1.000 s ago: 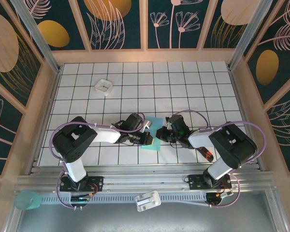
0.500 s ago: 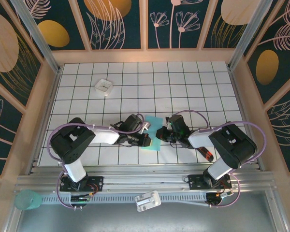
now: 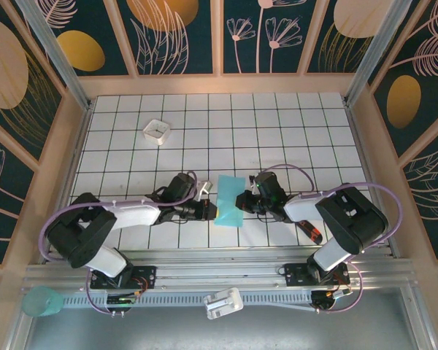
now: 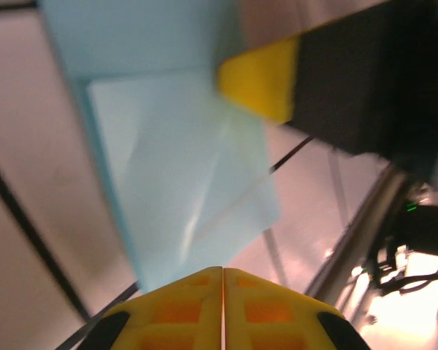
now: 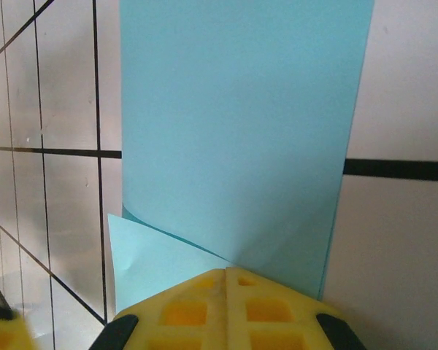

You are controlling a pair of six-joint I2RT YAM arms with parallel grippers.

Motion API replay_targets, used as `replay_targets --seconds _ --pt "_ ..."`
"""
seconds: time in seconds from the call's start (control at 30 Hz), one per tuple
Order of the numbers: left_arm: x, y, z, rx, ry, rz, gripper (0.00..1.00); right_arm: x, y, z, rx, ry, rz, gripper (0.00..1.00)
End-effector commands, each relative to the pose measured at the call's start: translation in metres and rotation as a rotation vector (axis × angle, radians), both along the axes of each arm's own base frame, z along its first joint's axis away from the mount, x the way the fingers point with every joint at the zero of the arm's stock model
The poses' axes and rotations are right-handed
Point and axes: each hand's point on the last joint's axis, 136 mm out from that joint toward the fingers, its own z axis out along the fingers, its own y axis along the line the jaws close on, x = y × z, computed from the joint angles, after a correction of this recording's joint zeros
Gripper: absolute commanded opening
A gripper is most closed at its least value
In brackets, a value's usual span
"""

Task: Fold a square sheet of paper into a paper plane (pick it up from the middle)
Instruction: Fold the triangle a second time at the center of the table.

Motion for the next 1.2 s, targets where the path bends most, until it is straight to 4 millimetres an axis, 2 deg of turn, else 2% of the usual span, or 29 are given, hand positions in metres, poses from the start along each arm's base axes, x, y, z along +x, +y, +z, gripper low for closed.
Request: replay_targets --seconds 0.0,0.17,0.33,0.47,0.63,0.67,0.9,1.03,1.17 --pt "0.004 -0.011 0.024 -0.101 -0.023 0.002 0.13 0.003 -0.012 -0.009 -0.081 0.000 0.015 0.00" --pt "0.001 -0.007 -0.007 0.012 0.033 -0.018 0.13 0.008 -0.008 -0.003 -0.078 -0.015 0.034 0.00" --pt "-0.009 -0.024 -0.014 0.008 0.052 -0.083 0.11 0.006 -0.011 -0.011 -0.089 0.011 0.028 0.00" --pt "-0.007 -0.030 -0.022 0.023 0.053 -0.100 0.10 0.005 -0.012 -0.015 -0.090 0.021 0.024 0.00" --pt "-0.007 -0.019 -0.041 0.118 0.052 -0.095 0.05 0.003 -0.013 -0.018 -0.096 0.030 0.023 0.00" --pt "-0.011 -0.014 -0.054 0.149 0.077 -0.097 0.04 0.003 -0.014 -0.017 -0.096 0.029 0.022 0.00" --pt "-0.034 0.012 -0.075 0.234 0.116 -0.130 0.04 0.008 -0.016 -0.018 -0.101 0.027 0.027 0.00" --pt "-0.032 0.006 -0.048 0.165 0.061 -0.140 0.10 0.014 -0.014 -0.015 -0.109 0.009 0.072 0.00" --pt "-0.012 -0.011 0.005 -0.038 -0.035 -0.083 0.29 0.018 -0.003 0.003 -0.086 -0.028 0.171 0.00"
